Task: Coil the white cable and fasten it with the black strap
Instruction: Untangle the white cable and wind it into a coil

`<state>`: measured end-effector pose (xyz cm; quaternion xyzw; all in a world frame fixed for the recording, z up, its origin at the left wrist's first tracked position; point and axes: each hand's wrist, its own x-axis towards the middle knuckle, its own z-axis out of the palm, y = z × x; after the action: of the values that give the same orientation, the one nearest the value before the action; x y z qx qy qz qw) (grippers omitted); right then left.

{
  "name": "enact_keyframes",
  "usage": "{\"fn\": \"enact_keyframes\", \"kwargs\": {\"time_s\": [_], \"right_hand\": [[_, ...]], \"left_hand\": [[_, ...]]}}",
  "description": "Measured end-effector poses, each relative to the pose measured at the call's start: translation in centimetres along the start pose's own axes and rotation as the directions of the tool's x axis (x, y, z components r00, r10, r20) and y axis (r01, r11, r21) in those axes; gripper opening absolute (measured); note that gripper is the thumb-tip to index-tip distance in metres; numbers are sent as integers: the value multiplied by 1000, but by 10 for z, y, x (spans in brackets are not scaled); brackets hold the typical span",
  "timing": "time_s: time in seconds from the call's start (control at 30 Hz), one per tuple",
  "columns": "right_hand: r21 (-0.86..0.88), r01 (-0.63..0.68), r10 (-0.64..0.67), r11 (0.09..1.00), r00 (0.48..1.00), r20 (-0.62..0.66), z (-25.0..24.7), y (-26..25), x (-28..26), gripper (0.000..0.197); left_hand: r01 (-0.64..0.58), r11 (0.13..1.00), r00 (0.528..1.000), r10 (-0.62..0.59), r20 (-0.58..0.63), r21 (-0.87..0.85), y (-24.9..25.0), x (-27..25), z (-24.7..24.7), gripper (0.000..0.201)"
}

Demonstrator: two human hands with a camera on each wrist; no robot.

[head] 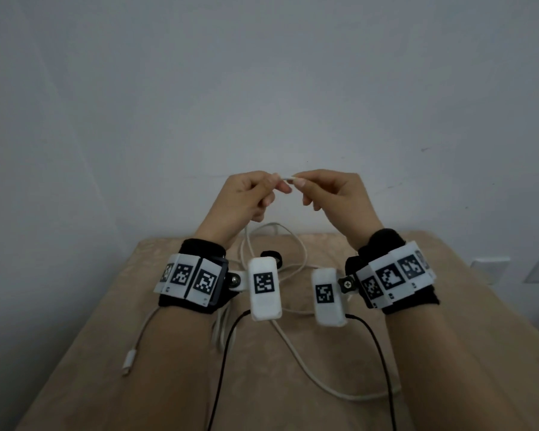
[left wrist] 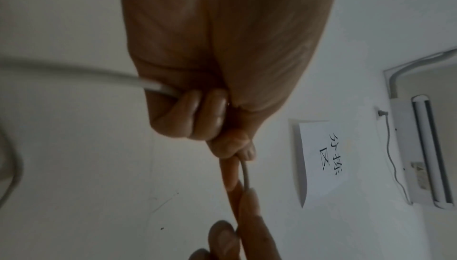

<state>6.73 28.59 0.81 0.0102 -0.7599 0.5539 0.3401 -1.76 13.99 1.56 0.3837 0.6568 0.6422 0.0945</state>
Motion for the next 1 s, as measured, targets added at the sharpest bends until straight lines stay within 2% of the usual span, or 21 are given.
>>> {"fn": "enact_keyframes", "kwargs": {"time_s": [0.1,0.2,0.3,0.4,0.5,0.63,0.7,0.77,0.83,0.9,1.0], "right_hand": [[-43,-34,32,998,998,-61,-8,3,1,15],[-36,-44,39,998,990,-139,-24,5,2,12],[-18,-67,63,998,985,-161,-31,7,3,15],[61,-93,103,994,978,-179,-26,7,3,17],[78,-112,123,991,981,-150,-21,6,2,16],[40,-102,106,994,984,-141,-17,7,2,15],[39,-108,113,993,984,-141,-16,8,2,15],[45,-124,128,991,984,-123,-16,8,2,13],[64,-140,145,988,985,-92,-16,10,1,15],[83,-148,153,985,987,-57,-17,13,0,22],[94,-204,204,974,979,14,-18,20,-1,37]], "left_hand": [[-26,999,993,23,-115,-21,-1,1,-6,30],[-43,980,960,-13,-280,-194,-2,1,-21,29],[-46,947,932,-74,-355,-319,-2,1,-33,27],[17,953,947,-112,-302,-301,1,0,-32,25],[85,960,976,-135,-173,-266,1,0,-29,28],[124,988,992,-123,12,-94,-2,-3,-19,35],[104,991,995,-104,14,-88,-2,-3,-14,34],[82,981,995,-90,-41,-174,-1,-1,-12,32],[69,934,989,-111,-100,-351,1,1,-15,30],[51,836,978,-152,-142,-546,2,2,-21,30],[24,675,964,-212,-163,-738,1,4,-31,33]]}}
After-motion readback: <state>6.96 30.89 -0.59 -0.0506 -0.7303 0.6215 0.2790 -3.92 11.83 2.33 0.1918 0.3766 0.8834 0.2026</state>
